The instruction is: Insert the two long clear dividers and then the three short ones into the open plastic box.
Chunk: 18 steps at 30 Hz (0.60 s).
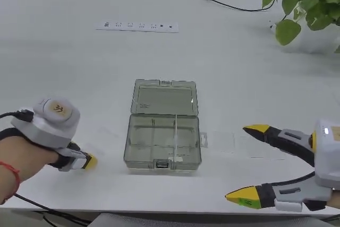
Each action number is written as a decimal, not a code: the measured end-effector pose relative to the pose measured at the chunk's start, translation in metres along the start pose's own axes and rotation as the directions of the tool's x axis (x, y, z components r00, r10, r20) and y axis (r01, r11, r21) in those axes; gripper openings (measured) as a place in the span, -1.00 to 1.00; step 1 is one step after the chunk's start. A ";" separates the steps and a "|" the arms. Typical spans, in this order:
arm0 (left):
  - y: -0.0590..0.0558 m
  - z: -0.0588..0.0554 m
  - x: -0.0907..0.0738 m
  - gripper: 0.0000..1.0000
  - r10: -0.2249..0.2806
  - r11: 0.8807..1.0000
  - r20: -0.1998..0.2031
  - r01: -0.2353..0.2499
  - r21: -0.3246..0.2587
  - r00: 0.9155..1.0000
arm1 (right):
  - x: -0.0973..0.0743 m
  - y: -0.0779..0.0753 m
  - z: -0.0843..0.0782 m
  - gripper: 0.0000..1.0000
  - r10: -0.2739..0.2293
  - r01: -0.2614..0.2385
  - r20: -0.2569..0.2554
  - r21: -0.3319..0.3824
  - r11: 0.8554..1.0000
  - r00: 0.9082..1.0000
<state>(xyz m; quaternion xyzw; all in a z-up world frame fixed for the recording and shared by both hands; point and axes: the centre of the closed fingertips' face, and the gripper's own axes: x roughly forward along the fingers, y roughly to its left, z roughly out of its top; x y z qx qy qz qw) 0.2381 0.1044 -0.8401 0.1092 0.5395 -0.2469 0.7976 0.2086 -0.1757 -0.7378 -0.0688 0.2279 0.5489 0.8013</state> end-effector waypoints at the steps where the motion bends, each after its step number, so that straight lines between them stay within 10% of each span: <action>1: 0.000 0.000 -0.001 -0.40 -0.002 1.000 0.006 0.002 -0.003 1.000 | 0.000 0.000 0.001 0.84 -0.002 0.002 0.000 0.002 1.000 1.000; 18: -0.008 0.031 -0.030 -0.40 -0.041 0.991 0.211 0.067 -0.116 0.977 | 0.002 0.003 0.019 0.83 -0.019 0.019 0.003 0.024 1.000 1.000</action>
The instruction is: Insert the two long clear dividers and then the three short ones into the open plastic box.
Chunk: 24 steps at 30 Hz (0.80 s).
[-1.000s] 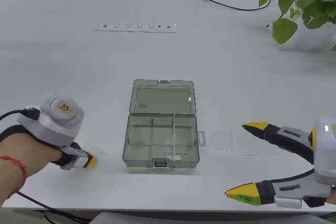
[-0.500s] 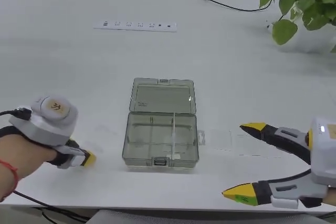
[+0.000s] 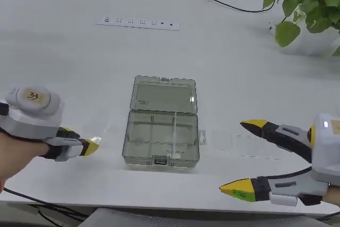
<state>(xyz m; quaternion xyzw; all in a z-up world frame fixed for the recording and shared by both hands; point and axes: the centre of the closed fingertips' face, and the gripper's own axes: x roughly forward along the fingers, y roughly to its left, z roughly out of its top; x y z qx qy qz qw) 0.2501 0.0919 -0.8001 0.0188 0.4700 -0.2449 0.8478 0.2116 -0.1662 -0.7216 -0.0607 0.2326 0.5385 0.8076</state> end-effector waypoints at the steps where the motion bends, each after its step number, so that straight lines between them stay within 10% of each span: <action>1: -0.003 0.006 -0.002 -0.40 -0.009 1.000 0.029 0.010 -0.014 1.000 | 0.000 0.000 0.002 0.82 -0.003 0.003 0.000 0.001 1.000 1.000; 9: -0.021 0.032 -0.014 -0.40 -0.057 0.997 0.130 0.062 -0.035 0.990 | 0.002 0.003 0.018 0.79 -0.012 0.012 0.020 0.006 1.000 1.000; 24: -0.073 0.072 -0.026 -0.40 -0.207 0.969 0.296 0.237 -0.068 0.932 | 0.012 0.007 0.056 0.54 -0.072 0.063 0.080 0.106 0.992 0.994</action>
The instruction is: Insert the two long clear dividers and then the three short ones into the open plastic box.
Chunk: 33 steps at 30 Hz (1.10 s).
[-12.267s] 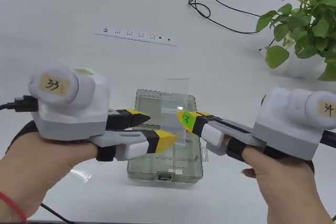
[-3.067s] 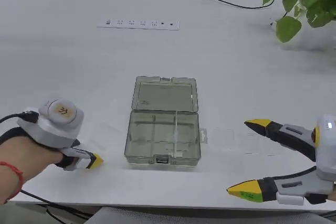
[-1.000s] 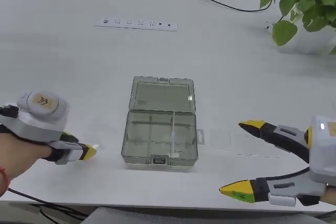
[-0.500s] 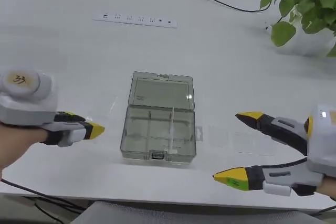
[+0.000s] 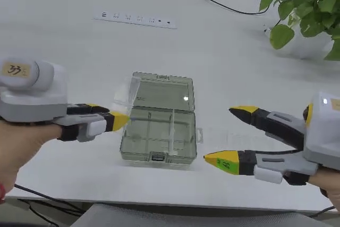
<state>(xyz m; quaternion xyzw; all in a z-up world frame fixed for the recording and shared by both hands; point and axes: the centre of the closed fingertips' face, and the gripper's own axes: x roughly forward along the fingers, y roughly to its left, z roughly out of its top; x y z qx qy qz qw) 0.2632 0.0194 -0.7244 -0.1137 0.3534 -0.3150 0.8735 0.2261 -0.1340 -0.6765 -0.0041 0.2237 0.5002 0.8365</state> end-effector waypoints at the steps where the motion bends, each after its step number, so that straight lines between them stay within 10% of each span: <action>1: -0.004 0.000 0.001 -0.40 -0.010 1.000 0.004 0.010 -0.004 1.000 | 0.002 0.001 0.003 0.51 -0.008 0.008 0.007 0.021 1.000 1.000; 20: -0.064 0.008 0.011 -0.40 -0.165 0.986 0.058 0.165 -0.005 0.985 | 0.033 0.010 0.031 -0.13 -0.113 0.092 0.078 0.230 0.969 0.991; 33: -0.076 0.010 0.012 -0.40 -0.200 0.979 0.051 0.198 0.042 0.978 | 0.055 0.012 0.029 -0.46 -0.153 0.122 0.062 0.344 0.931 0.986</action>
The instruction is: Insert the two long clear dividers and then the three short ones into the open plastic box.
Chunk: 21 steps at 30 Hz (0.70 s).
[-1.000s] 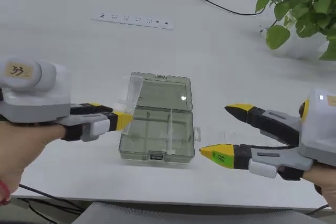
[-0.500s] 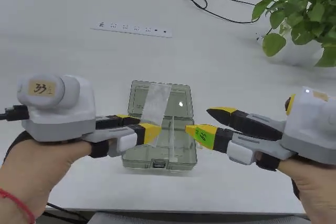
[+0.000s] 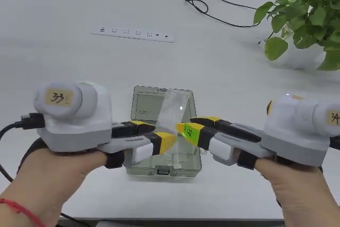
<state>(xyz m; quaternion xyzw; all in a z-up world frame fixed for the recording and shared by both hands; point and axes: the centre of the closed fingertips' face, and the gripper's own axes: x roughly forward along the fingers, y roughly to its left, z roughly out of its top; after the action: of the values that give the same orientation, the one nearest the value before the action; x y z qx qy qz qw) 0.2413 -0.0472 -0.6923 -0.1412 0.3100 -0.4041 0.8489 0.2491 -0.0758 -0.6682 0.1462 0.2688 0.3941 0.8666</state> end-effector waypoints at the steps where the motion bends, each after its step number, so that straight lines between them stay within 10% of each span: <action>1: -0.001 0.000 0.000 -0.40 -0.002 1.000 0.001 0.002 0.004 1.000 | 0.001 0.001 -0.001 -0.47 0.000 0.000 -0.002 0.004 1.000 1.000; 21: -0.008 -0.003 0.006 -0.42 -0.017 0.998 -0.017 0.018 0.052 1.000 | 0.011 0.002 -0.009 -0.87 -0.059 0.061 -0.028 0.073 0.996 0.998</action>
<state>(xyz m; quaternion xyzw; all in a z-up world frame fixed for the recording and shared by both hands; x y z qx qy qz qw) 0.2370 -0.0570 -0.6934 -0.1185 0.3050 -0.4206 0.8462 0.2486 -0.0654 -0.6783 0.1648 0.2985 0.3597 0.8685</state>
